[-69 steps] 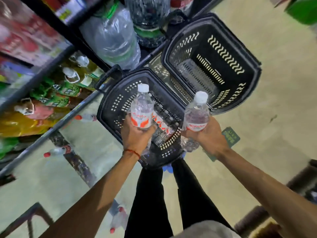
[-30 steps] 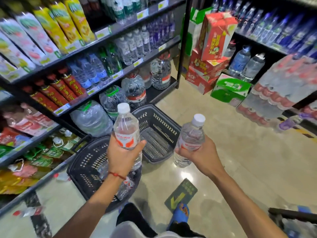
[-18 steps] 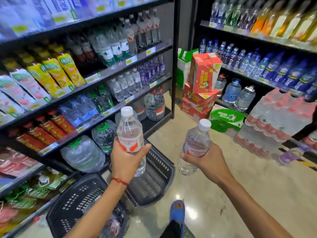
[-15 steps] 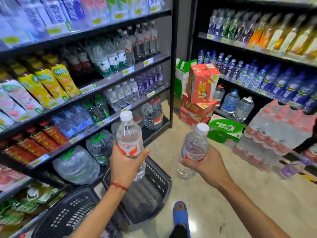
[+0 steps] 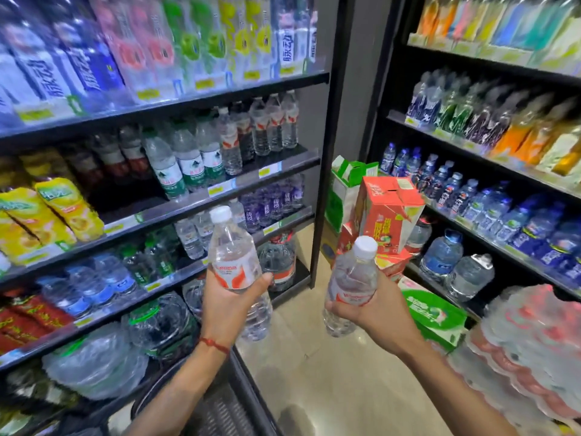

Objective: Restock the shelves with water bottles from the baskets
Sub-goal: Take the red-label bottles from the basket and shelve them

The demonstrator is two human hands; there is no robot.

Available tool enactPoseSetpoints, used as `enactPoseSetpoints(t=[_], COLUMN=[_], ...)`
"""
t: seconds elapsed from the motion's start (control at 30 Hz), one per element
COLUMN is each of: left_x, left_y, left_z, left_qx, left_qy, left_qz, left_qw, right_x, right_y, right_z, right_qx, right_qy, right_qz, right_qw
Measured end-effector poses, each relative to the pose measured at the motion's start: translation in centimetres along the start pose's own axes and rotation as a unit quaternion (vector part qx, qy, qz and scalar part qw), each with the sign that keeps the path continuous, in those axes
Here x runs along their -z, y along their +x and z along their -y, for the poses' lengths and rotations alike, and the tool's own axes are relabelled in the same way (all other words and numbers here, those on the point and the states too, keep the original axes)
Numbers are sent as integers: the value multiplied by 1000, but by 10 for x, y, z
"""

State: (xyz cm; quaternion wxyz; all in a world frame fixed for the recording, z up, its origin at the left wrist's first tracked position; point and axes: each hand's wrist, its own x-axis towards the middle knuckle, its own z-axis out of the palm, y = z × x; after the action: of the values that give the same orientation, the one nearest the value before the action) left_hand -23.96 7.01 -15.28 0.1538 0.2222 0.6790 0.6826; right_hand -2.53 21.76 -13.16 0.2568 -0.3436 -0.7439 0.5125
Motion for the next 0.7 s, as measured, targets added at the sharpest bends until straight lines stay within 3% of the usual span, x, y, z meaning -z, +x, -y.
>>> enactPoseSetpoints(t=[0.3,0.7], left_x=[-83,-189], left_y=[98,199], left_z=[3,5], left_qx=[13,30], left_qy=[-20,33], left_qz=[-49,-195], left_qw=[999,980], right_x=[32,68], right_y=[179,390], right_z=[-32,-39], right_qx=[32,64], right_qy=[21,1], right_qz=[63,197], right_qw=[997,978])
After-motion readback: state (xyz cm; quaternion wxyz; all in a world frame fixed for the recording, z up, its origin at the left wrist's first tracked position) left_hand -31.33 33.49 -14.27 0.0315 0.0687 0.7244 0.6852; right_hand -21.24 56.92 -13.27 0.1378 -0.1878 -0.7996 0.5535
